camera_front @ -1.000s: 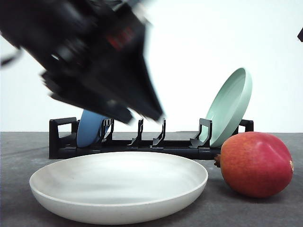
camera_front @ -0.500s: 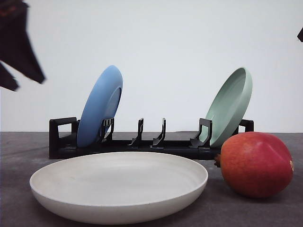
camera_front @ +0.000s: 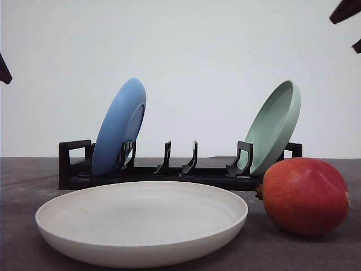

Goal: Place pomegranate in white plate

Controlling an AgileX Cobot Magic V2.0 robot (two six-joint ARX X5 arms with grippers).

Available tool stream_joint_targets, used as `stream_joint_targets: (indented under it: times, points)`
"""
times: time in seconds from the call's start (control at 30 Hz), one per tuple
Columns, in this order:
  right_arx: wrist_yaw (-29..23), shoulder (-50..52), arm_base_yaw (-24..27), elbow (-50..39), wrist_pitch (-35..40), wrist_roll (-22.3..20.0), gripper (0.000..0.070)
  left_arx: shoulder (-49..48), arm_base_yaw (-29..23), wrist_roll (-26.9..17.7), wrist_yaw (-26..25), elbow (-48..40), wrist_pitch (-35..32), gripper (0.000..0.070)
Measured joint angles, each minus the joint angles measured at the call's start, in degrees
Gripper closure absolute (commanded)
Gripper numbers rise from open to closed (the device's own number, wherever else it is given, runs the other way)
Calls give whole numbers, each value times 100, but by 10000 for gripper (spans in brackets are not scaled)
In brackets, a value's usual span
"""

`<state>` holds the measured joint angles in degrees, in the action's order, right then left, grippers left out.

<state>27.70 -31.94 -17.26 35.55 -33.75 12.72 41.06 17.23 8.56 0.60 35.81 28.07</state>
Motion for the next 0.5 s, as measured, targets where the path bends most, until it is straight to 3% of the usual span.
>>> stream_joint_targets:
  times: [0.13, 0.3, 0.5]
  points:
    - [-228, -316, -186, 0, -266, 207, 343, 0, -10, 0, -2, 0, 0, 387]
    - [-764, -1030, -547, 0, -510, 283, 219, 0, -10, 0, -2, 0, 0, 387]
    - [-1131, -1900, -922, 69, -530, 404, 214, 0, -10, 0, 0, 0, -2, 387]
